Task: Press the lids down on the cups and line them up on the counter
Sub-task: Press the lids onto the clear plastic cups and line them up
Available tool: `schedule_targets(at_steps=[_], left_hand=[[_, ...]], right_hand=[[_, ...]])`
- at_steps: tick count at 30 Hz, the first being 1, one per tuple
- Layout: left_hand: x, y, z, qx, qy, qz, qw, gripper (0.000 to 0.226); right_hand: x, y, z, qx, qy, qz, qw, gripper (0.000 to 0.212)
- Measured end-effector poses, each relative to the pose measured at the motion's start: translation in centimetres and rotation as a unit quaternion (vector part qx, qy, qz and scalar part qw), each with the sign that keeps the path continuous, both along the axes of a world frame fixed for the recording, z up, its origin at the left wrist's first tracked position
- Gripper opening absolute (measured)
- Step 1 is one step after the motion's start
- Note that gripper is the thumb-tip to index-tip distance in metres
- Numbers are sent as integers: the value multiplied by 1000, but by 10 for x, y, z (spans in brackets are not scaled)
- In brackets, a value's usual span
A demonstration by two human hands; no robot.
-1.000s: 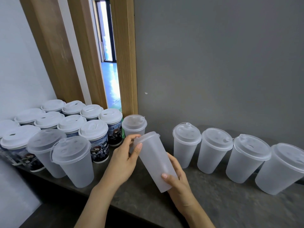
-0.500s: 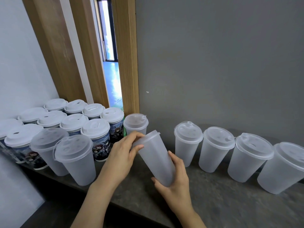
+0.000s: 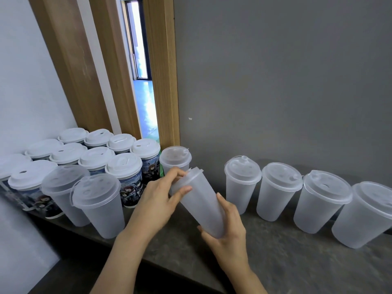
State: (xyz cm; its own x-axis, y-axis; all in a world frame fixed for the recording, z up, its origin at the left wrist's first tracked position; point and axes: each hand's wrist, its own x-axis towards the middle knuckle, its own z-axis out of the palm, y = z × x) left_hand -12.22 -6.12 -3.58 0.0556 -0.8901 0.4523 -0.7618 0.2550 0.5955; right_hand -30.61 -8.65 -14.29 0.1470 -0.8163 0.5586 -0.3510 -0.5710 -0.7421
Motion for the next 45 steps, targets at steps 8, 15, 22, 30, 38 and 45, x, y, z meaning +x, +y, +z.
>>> schedule_targets(at_steps=[8,15,22,30,38,45], left_hand=[[-1,-4,-15,41,81,-27,995,12],[-1,-2,-6,33,-18,2,999,24],[3,-4,-17,57,60,-11,996,15],[-6,-9,-21,-58,99,-50,992,43],[-26,-10,-36,-111,127,10,986,34],[-41,-27,-25,-136,36,54,989,31]], right_hand=[[-4,-2,8,161,-131,77,975,73],[1,2,-2,-75,34,-36,996,97],[-1,7,7,8,-90,-6,996,74],[-4,-3,2,110,-75,-13,991,72],[0,-10,-3,154,40,4,987,85],[1,-10,-7,135,85,-31,987,66]])
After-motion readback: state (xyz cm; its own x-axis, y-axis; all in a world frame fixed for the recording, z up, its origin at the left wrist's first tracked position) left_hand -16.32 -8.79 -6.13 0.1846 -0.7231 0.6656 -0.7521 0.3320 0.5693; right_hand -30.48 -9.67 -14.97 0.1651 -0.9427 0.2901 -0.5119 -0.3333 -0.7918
